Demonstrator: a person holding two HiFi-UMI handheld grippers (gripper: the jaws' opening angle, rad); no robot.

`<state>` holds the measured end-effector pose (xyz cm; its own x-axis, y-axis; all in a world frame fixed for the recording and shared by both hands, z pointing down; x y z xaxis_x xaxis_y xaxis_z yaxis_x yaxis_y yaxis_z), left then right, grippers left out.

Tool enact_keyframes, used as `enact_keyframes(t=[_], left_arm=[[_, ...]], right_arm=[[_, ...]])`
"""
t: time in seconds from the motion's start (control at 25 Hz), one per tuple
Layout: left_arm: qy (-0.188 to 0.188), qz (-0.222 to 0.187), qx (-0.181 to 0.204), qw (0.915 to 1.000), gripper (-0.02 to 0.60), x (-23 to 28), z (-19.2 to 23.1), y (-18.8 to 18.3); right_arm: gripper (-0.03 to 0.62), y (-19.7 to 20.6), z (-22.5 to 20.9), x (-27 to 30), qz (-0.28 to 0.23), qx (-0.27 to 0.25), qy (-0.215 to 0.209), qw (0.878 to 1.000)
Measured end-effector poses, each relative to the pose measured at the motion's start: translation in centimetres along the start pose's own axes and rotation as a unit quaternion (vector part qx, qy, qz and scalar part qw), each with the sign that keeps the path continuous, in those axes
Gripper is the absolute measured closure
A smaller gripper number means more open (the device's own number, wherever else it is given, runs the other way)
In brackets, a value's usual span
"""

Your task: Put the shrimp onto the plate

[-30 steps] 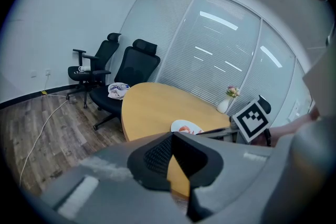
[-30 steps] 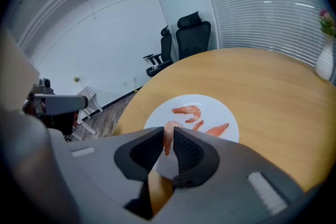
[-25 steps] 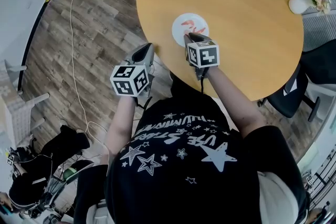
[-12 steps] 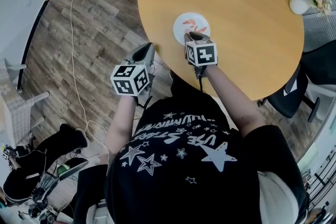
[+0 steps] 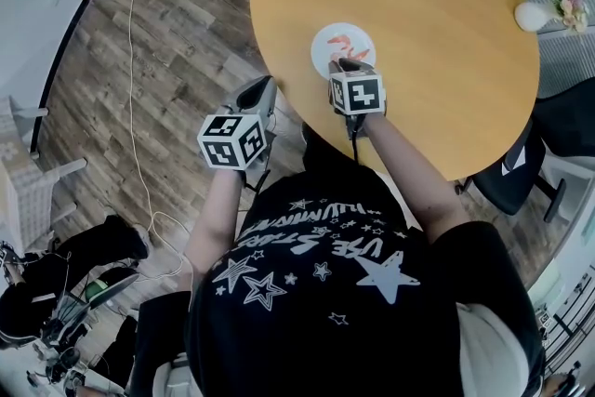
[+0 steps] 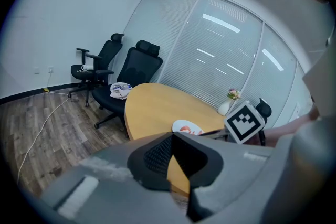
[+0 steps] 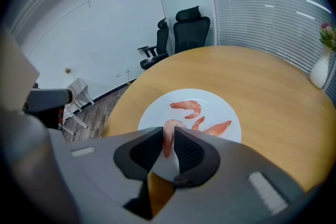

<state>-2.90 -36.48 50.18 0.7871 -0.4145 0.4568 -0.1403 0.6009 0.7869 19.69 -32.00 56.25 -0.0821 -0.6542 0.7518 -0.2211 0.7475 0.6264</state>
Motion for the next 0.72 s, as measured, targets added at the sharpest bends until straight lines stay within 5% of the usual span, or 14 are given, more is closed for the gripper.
enact_keyframes(t=[0.72], left_arm=[[0.005, -0.017, 0.006, 0.9998, 0.580, -3.7, -0.4, 1.0]], right_arm=[[0.502, 0.3, 1.4, -3.2, -0.052, -0.012, 0.007, 0.999]])
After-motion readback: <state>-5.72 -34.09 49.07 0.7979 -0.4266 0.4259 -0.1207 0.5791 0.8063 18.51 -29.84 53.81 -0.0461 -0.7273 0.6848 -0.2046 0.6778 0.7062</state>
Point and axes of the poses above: the fingertips, and each gripper's own axes: x forward along the fingers, z to its left, y out of its underside, the point moved 9 cm from there along -x, backward along the fingers, and after that the axes turned 4 degrees about -z, right-handed, at the moved point
